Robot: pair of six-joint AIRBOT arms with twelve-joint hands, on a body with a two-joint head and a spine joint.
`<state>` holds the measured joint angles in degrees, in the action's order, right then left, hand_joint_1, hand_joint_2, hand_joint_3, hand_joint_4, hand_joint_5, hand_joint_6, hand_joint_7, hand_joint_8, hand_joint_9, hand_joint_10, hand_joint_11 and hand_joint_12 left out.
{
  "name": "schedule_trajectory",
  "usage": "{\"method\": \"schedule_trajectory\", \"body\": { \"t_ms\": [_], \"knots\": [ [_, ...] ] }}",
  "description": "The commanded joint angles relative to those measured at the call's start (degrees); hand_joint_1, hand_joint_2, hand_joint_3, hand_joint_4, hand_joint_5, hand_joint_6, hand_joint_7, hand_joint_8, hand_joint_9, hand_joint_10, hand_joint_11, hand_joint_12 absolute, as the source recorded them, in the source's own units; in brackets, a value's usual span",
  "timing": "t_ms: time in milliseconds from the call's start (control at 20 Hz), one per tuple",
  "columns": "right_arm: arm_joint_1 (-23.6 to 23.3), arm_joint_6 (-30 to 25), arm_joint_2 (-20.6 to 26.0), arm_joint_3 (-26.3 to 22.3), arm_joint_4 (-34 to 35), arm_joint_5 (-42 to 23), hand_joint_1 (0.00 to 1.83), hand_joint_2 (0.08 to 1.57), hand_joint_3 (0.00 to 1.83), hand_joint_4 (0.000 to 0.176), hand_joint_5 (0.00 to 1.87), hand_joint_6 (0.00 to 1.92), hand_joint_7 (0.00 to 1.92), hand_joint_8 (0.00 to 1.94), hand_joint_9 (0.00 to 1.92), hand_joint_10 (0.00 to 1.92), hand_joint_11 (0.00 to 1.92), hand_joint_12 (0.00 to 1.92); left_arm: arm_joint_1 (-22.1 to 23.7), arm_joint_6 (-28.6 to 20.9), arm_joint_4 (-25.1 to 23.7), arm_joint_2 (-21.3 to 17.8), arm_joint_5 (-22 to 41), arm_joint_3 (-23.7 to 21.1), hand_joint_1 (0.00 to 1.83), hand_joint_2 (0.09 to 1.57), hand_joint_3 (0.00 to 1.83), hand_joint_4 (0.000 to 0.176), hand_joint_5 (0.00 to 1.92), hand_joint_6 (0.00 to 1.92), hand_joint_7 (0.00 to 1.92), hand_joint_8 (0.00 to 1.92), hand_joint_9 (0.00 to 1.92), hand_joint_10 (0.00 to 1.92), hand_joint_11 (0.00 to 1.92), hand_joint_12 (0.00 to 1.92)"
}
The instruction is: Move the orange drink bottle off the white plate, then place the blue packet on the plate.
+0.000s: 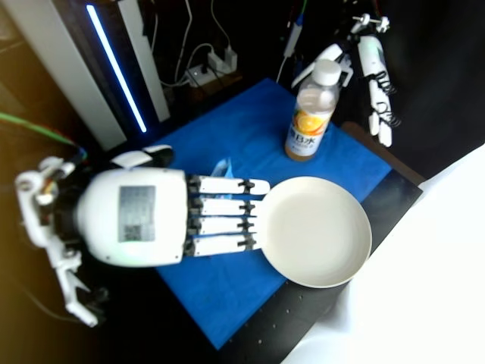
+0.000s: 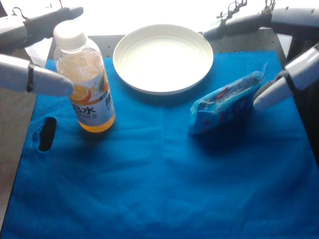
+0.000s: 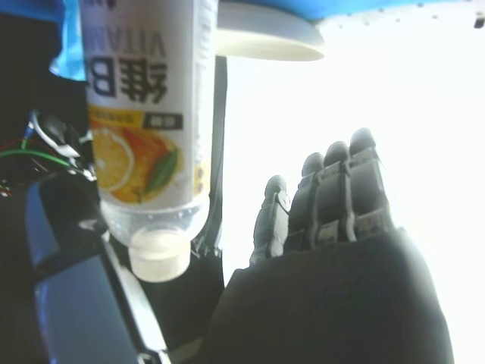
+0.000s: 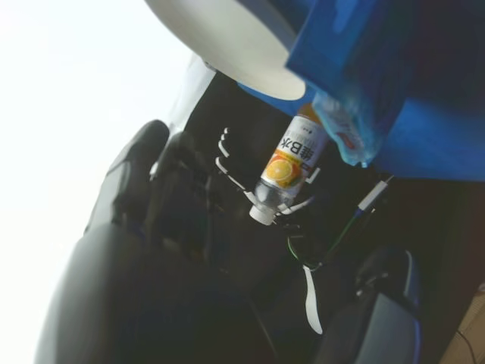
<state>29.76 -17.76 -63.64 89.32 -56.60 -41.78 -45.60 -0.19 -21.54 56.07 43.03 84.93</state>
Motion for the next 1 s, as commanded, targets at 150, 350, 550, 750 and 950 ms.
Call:
{"method": "schedule_trajectory", "body": {
  "t_ms": [150, 350, 550, 750, 950],
  "knots": [
    [-1.0, -1.3, -1.1, 0.2, -0.1, -1.5, 0.83, 0.74, 0.0, 0.045, 0.39, 0.0, 0.34, 0.0, 0.27, 0.0, 0.02, 0.69, 0.3, -0.1, 3.4, -0.4, 6.9, 0.1, 0.7, 0.7, 0.01, 0.176, 0.0, 0.0, 0.0, 0.0, 0.0, 0.0, 0.0, 0.0],
    [-0.9, -1.8, -3.3, 0.2, -1.6, -0.9, 0.86, 0.84, 0.0, 0.058, 0.46, 0.0, 0.44, 0.0, 0.36, 0.01, 0.01, 0.85, 0.2, -0.1, 3.8, -0.4, 7.9, -0.1, 0.68, 0.71, 0.01, 0.176, 0.0, 0.0, 0.0, 0.0, 0.0, 0.0, 0.0, 0.0],
    [-0.2, -3.2, -4.2, 0.2, -3.9, -0.6, 0.93, 0.87, 0.0, 0.058, 0.55, 0.0, 0.52, 0.0, 0.5, 0.01, 0.19, 0.89, 0.3, 0.5, 3.8, -0.4, 8.5, -0.6, 0.65, 0.71, 0.0, 0.176, 0.0, 0.0, 0.0, 0.0, 0.0, 0.0, 0.0, 0.0],
    [0.5, -3.2, -4.6, 0.2, -4.3, -0.3, 0.98, 0.88, 0.0, 0.034, 0.61, 0.01, 0.63, 0.01, 0.57, 0.02, 0.2, 0.81, 0.3, 0.6, 3.9, -0.4, 8.9, -0.7, 0.67, 0.7, 0.0, 0.176, 0.0, 0.0, 0.0, 0.0, 0.0, 0.0, 0.0, 0.0],
    [0.6, -3.2, -4.9, 0.3, -4.6, -0.2, 1.05, 0.91, 0.0, 0.049, 0.69, 0.01, 0.74, 0.01, 0.69, 0.03, 0.3, 0.99, 0.3, 0.6, 3.9, -0.3, 8.7, -0.6, 0.66, 0.69, 0.0, 0.176, 0.0, 0.0, 0.0, 0.0, 0.0, 0.0, 0.0, 0.0]
  ]
}}
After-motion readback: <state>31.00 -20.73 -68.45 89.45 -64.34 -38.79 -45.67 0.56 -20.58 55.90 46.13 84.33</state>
